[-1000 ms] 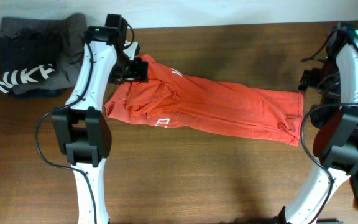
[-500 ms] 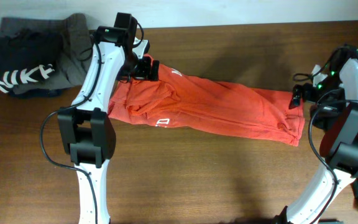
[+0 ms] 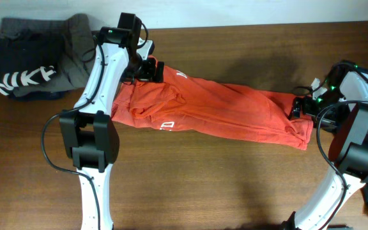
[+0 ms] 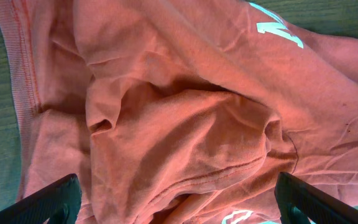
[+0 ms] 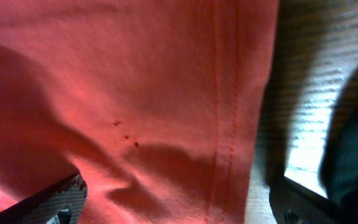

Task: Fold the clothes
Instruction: 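Pull the right end rightward with the right gripper to stretch the strip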

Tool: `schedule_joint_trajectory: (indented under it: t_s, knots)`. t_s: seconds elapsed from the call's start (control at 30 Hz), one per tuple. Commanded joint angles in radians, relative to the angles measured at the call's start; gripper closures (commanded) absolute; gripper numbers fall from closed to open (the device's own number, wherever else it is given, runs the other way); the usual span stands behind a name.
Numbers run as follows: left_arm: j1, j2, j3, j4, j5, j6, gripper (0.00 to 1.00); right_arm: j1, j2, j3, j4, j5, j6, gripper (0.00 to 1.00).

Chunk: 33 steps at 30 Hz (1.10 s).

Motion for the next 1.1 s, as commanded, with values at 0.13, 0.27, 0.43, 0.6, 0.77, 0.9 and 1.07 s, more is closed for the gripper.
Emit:
schedule_joint_trajectory:
  t_s: [0.13, 0.27, 0.43, 0.6, 0.77, 0.9, 1.07]
  knots:
    - [0.003, -0.024, 0.014, 0.002, 0.011, 0.016, 0.01, -0.001, 0.023, -0.028, 0.033, -0.12, -0.012, 0.01]
    - [0.003, -0.024, 0.014, 0.002, 0.011, 0.016, 0.01, -0.001, 0.026, -0.028, 0.028, -0.138, -0.011, 0.31]
    - [0.003, -0.024, 0.014, 0.007, 0.011, 0.016, 0.01, 0.0, 0.026, -0.028, 0.01, -0.208, -0.011, 0.6]
    - [0.003, -0.024, 0.014, 0.01, 0.011, 0.015, 0.01, 0.0, 0.026, -0.028, 0.001, -0.206, 0.021, 0.96]
    - [0.003, -0.024, 0.014, 0.01, 0.011, 0.015, 0.01, -0.004, 0.024, -0.007, 0.002, -0.161, 0.101, 0.96]
    - [0.003, -0.024, 0.014, 0.009, 0.011, 0.015, 0.01, -0.004, 0.015, 0.056, -0.04, -0.034, 0.159, 0.96]
    - [0.003, -0.024, 0.014, 0.009, 0.011, 0.015, 0.01, -0.004, 0.002, 0.149, -0.109, 0.101, 0.214, 0.96]
